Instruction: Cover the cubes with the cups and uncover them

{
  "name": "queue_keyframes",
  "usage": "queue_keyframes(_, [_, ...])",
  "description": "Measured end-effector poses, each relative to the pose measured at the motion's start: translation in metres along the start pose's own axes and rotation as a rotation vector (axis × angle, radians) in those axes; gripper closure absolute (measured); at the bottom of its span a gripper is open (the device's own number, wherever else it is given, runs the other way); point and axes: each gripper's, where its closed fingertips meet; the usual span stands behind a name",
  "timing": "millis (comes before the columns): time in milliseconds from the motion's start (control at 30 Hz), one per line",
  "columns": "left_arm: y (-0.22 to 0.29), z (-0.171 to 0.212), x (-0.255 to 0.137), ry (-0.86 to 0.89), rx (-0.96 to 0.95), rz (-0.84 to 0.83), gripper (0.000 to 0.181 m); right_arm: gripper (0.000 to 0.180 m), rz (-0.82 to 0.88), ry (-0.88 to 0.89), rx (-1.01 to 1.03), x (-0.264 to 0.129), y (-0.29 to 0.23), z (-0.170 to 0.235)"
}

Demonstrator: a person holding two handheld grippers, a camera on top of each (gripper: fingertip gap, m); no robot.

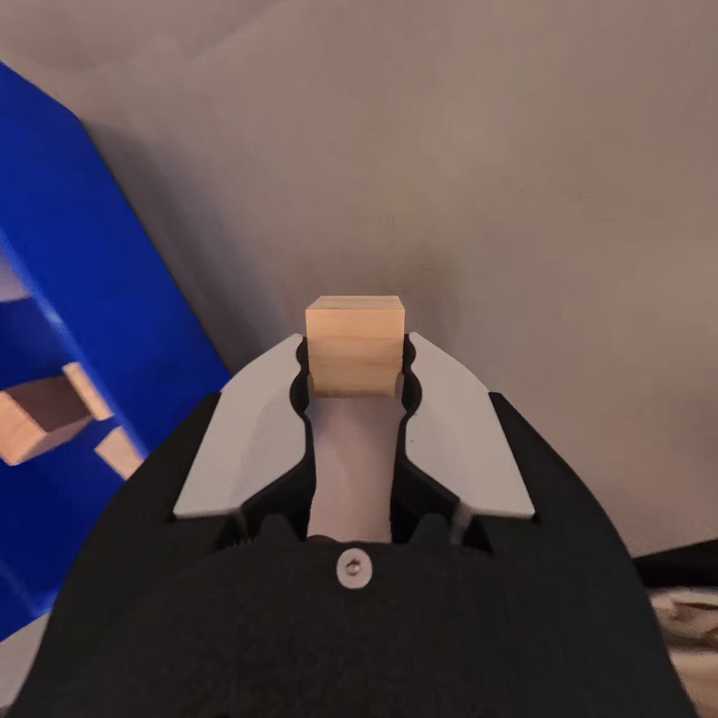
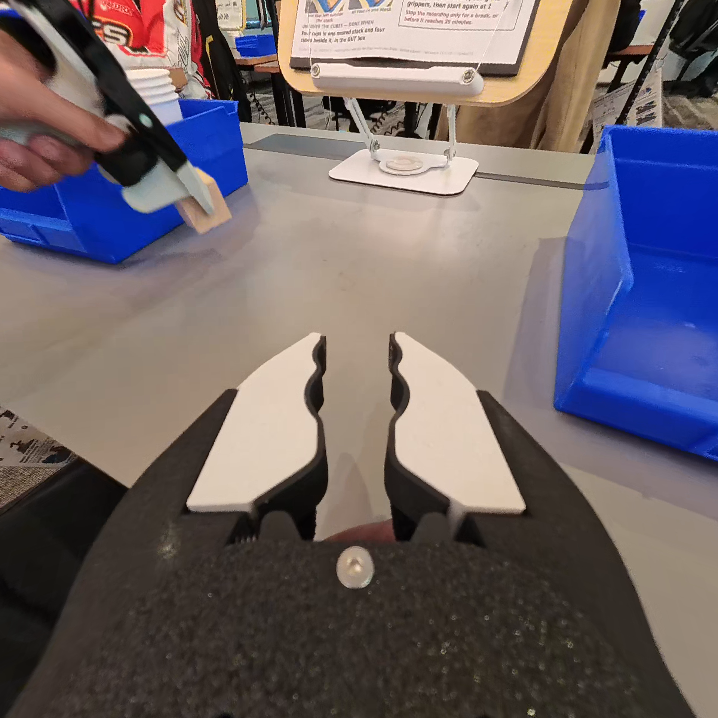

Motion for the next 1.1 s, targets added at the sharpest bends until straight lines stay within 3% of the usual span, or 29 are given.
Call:
queue_keyframes(167, [-0.012,0.018,0.038,-0.092,-0.119,0.005,0.136,0.150,-0.008,-0.016,0.003,-0.001,-0.001,0.006])
queue_keyframes(500, [-0.020,0.017,0.040,-0.071,-0.201,-0.048,0.135,0.150,-0.026,-0.040,0.048,0.000,0.002,0.011])
queue_keyframes(600, [-0.011,0.015,0.034,-0.039,-0.191,-0.017,0.116,0.150,-0.034,-0.041,0.046,0.001,0.000,0.011])
queue_keyframes(667, [0.000,0.003,0.008,0.065,-0.160,0.013,0.114,0.150,-0.035,-0.041,0.043,0.001,-0.001,0.011])
queue_keyframes(767, [0.005,-0.011,-0.069,0.294,-0.105,0.023,0.112,0.150,-0.039,-0.039,0.047,0.000,-0.001,0.010])
queue_keyframes(833, [-0.023,-0.006,-0.122,0.429,-0.092,-0.055,0.124,0.150,-0.035,-0.037,0.048,0.000,0.000,0.009])
queue_keyframes(900, [-0.082,0.010,-0.151,0.480,-0.152,-0.200,0.128,0.149,-0.036,-0.040,0.050,0.000,0.001,0.010])
queue_keyframes(967, [-0.138,0.027,-0.139,0.422,-0.279,-0.184,0.124,0.150,-0.036,-0.047,0.050,0.002,0.000,0.011])
queue_keyframes(1033, [-0.174,0.048,-0.094,0.256,-0.425,-0.063,0.111,0.149,-0.043,-0.054,0.045,0.004,-0.004,0.012])
queue_keyframes(1100, [-0.196,0.066,-0.050,0.104,-0.540,0.010,0.109,0.150,-0.045,-0.056,0.030,0.006,-0.007,0.011])
Point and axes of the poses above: each gripper's, where its closed fingertips meet, x out along the fingers, z out of its underside, y = z × x across the jaws, and after that the axes turned 6 degrees about z, right-handed
